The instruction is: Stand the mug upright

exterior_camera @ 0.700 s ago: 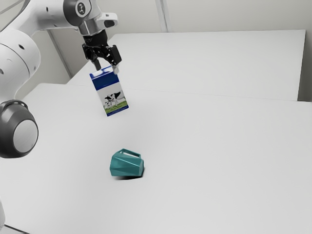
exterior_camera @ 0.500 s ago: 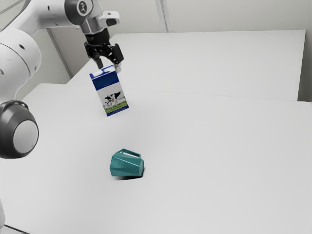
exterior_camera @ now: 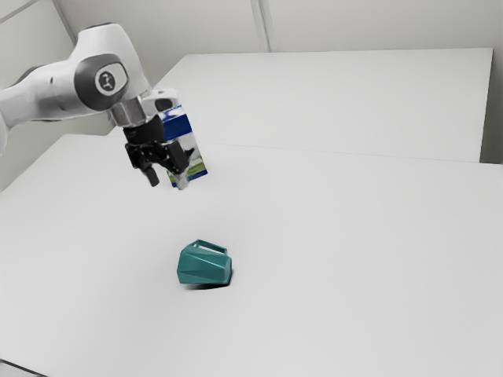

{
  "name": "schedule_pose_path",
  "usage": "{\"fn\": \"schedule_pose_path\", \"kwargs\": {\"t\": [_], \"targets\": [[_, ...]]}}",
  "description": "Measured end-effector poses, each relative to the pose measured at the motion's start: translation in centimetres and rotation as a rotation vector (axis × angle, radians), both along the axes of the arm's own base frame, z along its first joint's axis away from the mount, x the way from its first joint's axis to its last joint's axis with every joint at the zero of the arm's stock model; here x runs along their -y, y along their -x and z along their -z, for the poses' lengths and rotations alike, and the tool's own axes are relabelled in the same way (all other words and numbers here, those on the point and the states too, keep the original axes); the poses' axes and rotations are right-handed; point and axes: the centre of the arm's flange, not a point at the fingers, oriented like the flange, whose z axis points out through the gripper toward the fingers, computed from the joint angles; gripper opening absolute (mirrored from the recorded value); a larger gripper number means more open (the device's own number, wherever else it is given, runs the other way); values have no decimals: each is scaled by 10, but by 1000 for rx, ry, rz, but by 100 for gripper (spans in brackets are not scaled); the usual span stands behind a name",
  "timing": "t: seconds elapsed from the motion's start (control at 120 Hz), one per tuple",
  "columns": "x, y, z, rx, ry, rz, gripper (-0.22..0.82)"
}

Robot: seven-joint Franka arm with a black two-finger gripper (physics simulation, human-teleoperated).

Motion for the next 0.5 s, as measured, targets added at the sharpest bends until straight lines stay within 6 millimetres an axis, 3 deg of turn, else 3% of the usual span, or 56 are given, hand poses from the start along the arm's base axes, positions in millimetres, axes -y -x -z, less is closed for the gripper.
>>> {"fn": "schedule_pose_path", "kwargs": {"t": [0.225,0.5], "targets": [[-31,47,51,-4,96,-120,60],[-55,57,98,-9,130,-192,60]]}}
